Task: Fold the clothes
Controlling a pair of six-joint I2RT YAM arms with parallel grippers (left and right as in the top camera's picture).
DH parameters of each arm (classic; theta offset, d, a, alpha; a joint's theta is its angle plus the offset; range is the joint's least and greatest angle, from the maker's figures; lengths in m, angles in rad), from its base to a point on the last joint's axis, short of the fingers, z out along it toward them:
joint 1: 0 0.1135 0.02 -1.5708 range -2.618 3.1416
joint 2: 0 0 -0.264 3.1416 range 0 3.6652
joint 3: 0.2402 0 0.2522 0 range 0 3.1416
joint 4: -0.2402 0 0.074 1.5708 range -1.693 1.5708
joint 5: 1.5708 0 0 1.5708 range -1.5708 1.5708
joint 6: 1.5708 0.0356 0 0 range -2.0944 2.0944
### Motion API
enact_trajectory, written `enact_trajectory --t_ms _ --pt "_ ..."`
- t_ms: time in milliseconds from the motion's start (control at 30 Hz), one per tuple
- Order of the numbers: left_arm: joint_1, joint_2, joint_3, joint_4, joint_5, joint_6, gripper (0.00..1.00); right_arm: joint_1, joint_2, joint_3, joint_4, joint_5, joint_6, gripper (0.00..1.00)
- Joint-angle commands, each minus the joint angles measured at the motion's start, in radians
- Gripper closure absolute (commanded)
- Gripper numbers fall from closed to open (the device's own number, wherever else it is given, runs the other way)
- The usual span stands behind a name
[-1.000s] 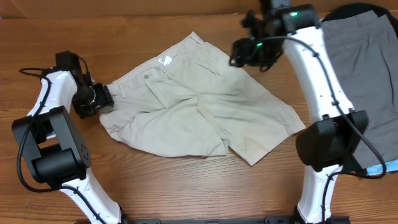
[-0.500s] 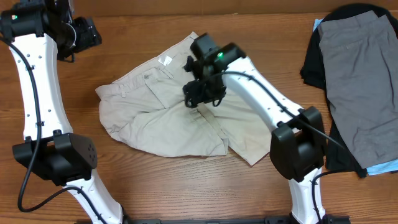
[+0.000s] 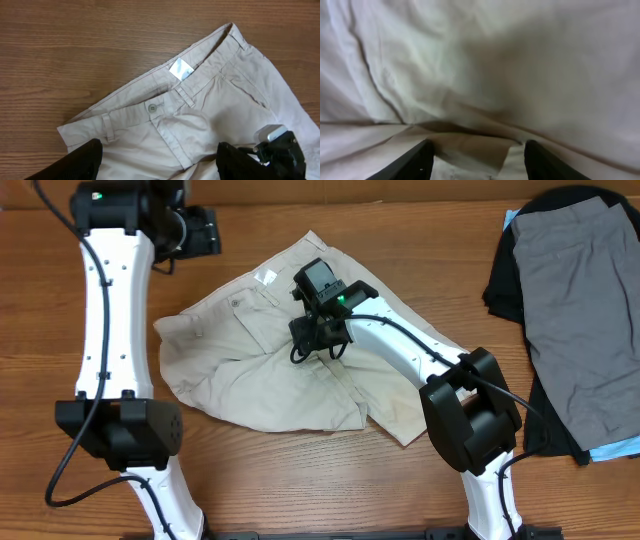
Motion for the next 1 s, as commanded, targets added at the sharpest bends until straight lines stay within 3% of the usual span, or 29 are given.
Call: enact_trajectory --t_ms 0,100,233,300,700,967 --pt "-0.01 -0.005 0.017 -0.002 -0.065 0.024 0.25 0.0 -0.006 -0.004 0.003 0.032 0.023 0.43" --pt "-0.006 -0.005 0.017 -0.002 -0.066 0.024 0.25 0.011 -0.006 -0.004 -0.004 -0.025 0.026 0.68" --pt "0.001 -0.005 0.017 0.0 -0.067 0.024 0.25 0.018 -0.006 -0.004 -0.038 -0.077 0.026 0.75" --pt "0.002 -0.005 0.017 0.001 -0.07 0.024 0.25 0.018 -0.006 -0.002 -0.058 -0.079 0.026 0.95" --pt "0.008 -0.005 0.017 0.021 -0.092 0.024 0.23 0.032 -0.166 0.123 -0.394 -0.148 0.018 0.96" --pt "0.008 -0.005 0.017 0.059 -0.092 0.023 0.19 0.038 -0.168 0.084 -0.314 -0.05 0.018 0.95"
